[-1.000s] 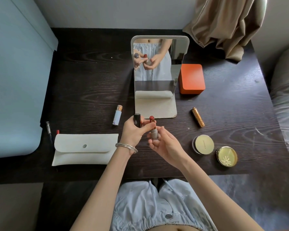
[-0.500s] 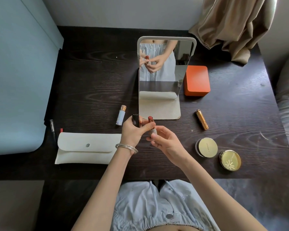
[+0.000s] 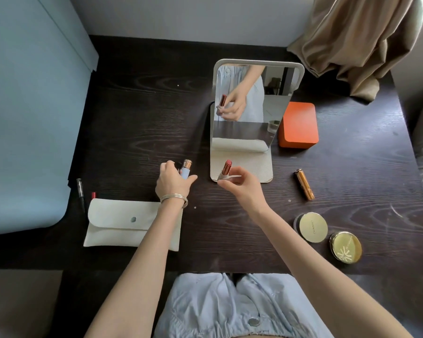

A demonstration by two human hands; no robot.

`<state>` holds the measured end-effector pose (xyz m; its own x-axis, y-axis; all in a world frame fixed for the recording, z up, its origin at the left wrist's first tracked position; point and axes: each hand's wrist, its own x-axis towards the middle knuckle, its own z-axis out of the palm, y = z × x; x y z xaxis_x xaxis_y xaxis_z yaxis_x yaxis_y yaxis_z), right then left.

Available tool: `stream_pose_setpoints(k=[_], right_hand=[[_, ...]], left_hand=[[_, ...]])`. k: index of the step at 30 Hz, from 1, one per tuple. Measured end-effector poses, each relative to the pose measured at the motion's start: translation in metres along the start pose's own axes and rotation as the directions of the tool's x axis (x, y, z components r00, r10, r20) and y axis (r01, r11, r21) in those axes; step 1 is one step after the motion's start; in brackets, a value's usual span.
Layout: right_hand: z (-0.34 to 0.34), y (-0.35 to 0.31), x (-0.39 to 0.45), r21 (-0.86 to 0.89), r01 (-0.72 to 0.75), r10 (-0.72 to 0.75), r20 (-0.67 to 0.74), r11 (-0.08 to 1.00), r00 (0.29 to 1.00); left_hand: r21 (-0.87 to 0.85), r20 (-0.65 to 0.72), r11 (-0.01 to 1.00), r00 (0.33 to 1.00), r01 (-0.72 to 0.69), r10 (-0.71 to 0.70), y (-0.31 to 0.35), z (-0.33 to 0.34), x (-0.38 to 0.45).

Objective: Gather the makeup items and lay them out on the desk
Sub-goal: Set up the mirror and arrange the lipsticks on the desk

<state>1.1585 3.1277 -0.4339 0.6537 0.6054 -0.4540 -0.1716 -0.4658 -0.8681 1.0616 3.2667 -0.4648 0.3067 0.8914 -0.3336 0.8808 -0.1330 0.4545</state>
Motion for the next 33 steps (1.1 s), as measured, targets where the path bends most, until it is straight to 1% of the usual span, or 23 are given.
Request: stream_pose_setpoints(k=[4,9,11,14,16,18,20,22,25,27,30,33], right_hand=[[0.013,-0.006,0.022,-0.142,0.026,-0.032,-0.036,0.990,0.999],[0.027,0.000,0.043,-0.256,0.056,-0.077,-0.073,0.965,0.994],[0.035,0.003,0.050,-0.275,0.039,-0.068,-0.100,0.961,0.993],[0.049,0.004,0.062,-0.250,0.001,-0.034,-0.129,0.968,0.991],[0.058,0.005,0.069,-0.266,0.011,-0.054,-0.155,0.964,0.986],[0.064,0.005,0.076,-0.280,0.023,-0.081,-0.196,0.960,0.977],[0.070,0.005,0.083,-0.308,0.019,-0.099,-0.244,0.951,0.965],[0.076,0.007,0.087,-0.349,-0.001,-0.108,-0.294,0.937,0.950],[0.082,0.010,0.088,-0.349,-0.008,-0.123,-0.351,0.937,0.928],[0.084,0.011,0.087,-0.326,-0.002,-0.124,-0.366,0.945,0.922],[0.086,0.012,0.086,-0.289,-0.001,-0.116,-0.385,0.957,0.916],[0.086,0.012,0.085,-0.291,0.008,-0.129,-0.398,0.957,0.908]], left_hand=[[0.063,0.034,0.998,0.999,0.020,-0.023,0.004,0.007,0.014],[0.000,-0.028,0.997,0.996,0.081,-0.081,-0.007,0.004,0.021],[-0.023,-0.030,0.994,0.993,0.111,-0.111,-0.013,0.000,0.022],[-0.018,-0.038,0.991,0.990,0.135,-0.135,-0.018,-0.009,0.020],[-0.052,-0.092,0.995,0.992,0.081,-0.086,-0.016,-0.013,0.016],[-0.106,-0.178,0.994,0.984,-0.033,0.013,-0.011,-0.017,0.009],[-0.145,-0.222,0.983,0.972,-0.114,0.080,-0.006,-0.018,0.000],[-0.160,-0.206,0.976,0.972,-0.146,0.111,-0.004,-0.016,-0.007],[-0.184,-0.142,0.975,0.985,-0.121,0.095,-0.004,-0.010,-0.010],[-0.190,-0.104,0.976,0.990,-0.111,0.092,-0.003,-0.007,-0.011],[-0.184,-0.068,0.973,0.989,-0.141,0.131,-0.001,-0.004,-0.010],[-0.181,-0.032,0.968,0.985,-0.172,0.169,0.002,-0.003,-0.007]])
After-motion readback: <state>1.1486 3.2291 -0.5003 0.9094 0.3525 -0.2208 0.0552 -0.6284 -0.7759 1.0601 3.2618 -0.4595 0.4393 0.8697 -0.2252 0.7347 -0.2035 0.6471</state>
